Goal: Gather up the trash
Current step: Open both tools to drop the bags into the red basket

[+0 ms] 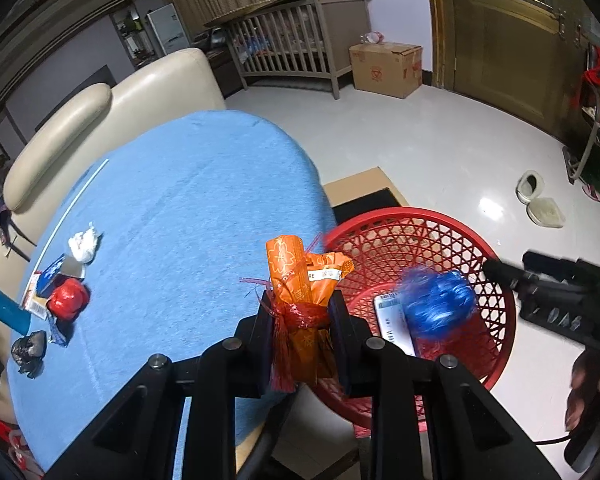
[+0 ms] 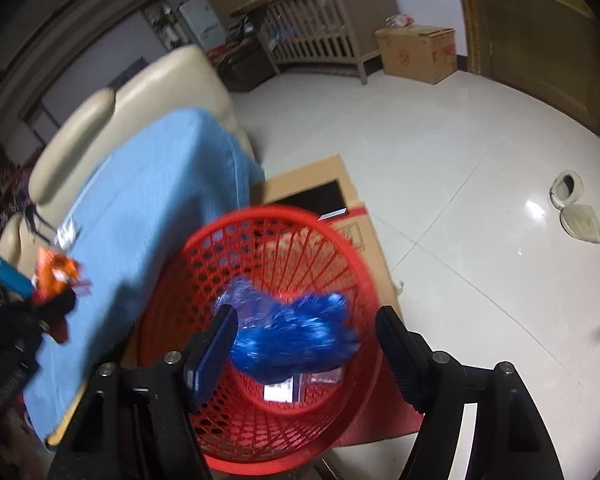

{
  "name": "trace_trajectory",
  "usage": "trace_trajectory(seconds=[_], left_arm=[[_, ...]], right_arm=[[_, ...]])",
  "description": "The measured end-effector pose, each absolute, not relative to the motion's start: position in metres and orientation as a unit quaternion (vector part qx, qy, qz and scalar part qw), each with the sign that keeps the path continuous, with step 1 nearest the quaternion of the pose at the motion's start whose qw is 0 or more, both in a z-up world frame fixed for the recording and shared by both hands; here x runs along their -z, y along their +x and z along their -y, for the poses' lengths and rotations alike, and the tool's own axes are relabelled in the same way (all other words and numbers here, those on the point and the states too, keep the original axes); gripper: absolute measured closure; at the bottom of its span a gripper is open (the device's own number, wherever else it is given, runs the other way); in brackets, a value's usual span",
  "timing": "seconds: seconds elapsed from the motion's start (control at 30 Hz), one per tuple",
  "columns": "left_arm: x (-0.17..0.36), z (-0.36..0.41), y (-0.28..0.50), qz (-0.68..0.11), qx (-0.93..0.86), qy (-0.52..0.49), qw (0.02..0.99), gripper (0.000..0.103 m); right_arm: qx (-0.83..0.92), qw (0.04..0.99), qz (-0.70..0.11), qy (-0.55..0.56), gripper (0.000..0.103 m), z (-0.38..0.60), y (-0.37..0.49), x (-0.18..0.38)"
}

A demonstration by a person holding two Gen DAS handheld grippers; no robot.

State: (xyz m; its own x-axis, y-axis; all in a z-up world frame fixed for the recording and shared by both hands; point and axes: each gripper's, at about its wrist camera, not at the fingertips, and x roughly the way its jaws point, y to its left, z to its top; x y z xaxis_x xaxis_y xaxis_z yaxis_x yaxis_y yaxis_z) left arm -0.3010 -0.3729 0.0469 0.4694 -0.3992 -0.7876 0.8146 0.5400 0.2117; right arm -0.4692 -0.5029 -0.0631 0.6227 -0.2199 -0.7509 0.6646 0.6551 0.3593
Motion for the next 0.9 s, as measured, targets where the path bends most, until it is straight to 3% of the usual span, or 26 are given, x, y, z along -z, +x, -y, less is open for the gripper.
trace_trajectory(seconds=[0.27,0.33,0.37,0.4,0.63,0.9], left_arm=[[-0.03,0.401,-0.311,-0.384,0.424,0.296,0.765,0.073],[-0.024,0.407,-0.312,-0.396,0.43,0.298,0.755,0.051],[-0.021,0.409,-0.313,-0.4,0.432,0.3,0.75,0.029],[-0.019,0.41,-0.313,-0.399,0.431,0.303,0.75,0.024],[-0.031,0.389,-0.292,-0.402,0.42,0.268,0.768,0.024],[-0.051,0.308,-0.232,-0.4,0.364,0.2,0.817,0.024]], right_arm=[[0.282,0.843,-0.296,0.35,0.028,0.521,-0.494,0.046],[0.281,0.844,-0.291,0.352,0.028,0.524,-0.496,0.044],[0.281,0.845,-0.288,0.353,0.028,0.524,-0.496,0.042],[0.281,0.845,-0.288,0.353,0.028,0.525,-0.496,0.042],[0.272,0.851,-0.285,0.348,0.028,0.518,-0.489,0.036],[0.237,0.864,-0.303,0.324,0.028,0.489,-0.452,0.029]])
